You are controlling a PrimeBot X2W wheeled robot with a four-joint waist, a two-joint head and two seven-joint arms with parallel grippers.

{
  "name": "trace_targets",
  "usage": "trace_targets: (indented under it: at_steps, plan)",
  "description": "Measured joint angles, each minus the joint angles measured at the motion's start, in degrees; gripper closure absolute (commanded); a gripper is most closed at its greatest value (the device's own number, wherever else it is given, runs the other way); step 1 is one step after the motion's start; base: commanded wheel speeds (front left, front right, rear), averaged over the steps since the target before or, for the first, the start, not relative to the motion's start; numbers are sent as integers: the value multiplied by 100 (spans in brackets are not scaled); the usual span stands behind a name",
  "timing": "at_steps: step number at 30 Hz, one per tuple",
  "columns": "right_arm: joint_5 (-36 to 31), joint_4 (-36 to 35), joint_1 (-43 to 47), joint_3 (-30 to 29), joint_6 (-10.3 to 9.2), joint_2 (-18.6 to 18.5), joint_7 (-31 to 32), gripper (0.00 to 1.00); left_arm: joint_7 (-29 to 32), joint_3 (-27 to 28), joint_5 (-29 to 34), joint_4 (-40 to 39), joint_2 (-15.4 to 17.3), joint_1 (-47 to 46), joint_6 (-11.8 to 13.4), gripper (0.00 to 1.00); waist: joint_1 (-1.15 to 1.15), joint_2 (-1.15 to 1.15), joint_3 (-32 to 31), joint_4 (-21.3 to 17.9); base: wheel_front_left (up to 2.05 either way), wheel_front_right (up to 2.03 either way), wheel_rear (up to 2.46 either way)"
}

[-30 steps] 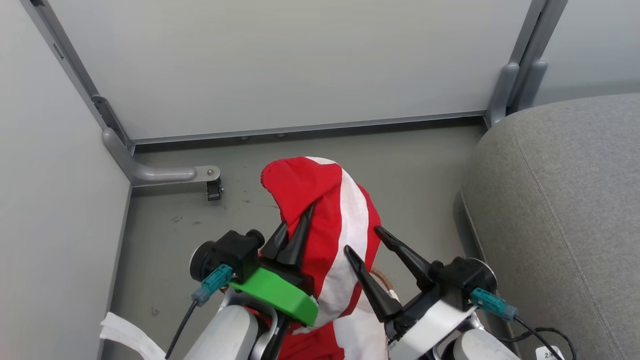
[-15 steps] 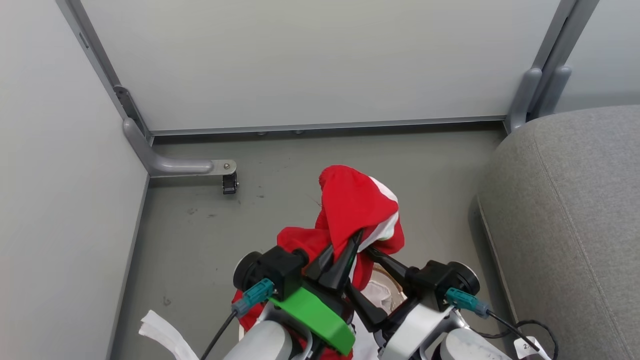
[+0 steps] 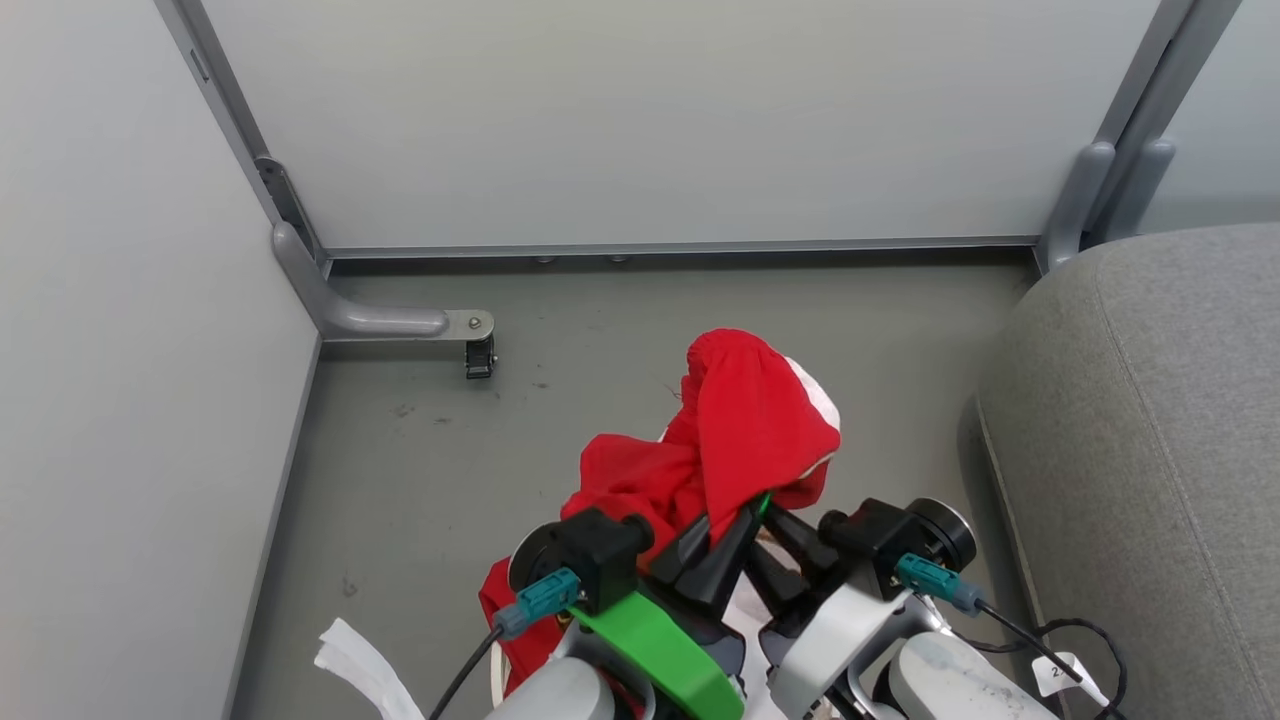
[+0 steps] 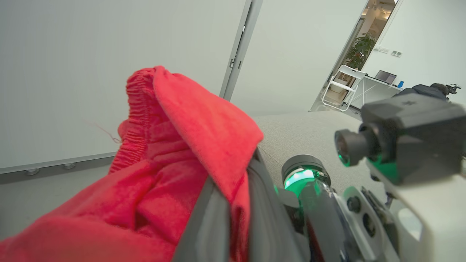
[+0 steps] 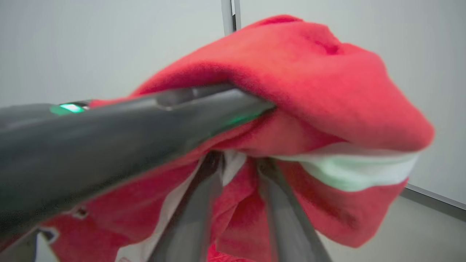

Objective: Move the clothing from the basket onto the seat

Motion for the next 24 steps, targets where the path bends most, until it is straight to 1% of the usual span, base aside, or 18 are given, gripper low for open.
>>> trace_targets:
  at_steps: [5,8,9,10,11,13,14,18,24]
  plan:
    - [0,20,-23,-148,0,32,0,100,0,-53,-33,46,-1,-15,0,100,0,0,30,61,0,0,0]
    - [-51,-82,-3,-399,0,52,0,100,0,20,-8,82,-2,-19,0,100,0,0,57,66,0,0,0]
    - [-77,-136,28,-471,0,55,0,100,0,52,21,82,-3,-19,0,85,0,0,61,54,0,0,0]
    - [-116,-187,60,-535,0,56,1,100,0,91,42,77,-2,-19,0,60,0,0,64,38,0,0,0]
    - [-157,-227,86,-589,1,56,0,100,0,124,63,68,-3,-19,0,32,0,0,68,21,0,0,0]
    - [-220,-326,185,-736,0,59,0,100,0,160,88,47,-2,-18,0,7,0,0,71,-32,0,0,0]
    - [-252,-361,221,-771,0,58,0,100,0,175,104,34,-3,-17,0,0,0,0,72,-58,0,0,0]
    - [-354,-538,369,-1018,0,54,0,100,0,257,162,7,-5,8,0,0,0,0,71,-208,0,0,0]
    - [-499,-794,538,-1304,0,20,1,100,-2,474,321,-7,-3,96,0,0,0,0,73,-549,0,0,0]
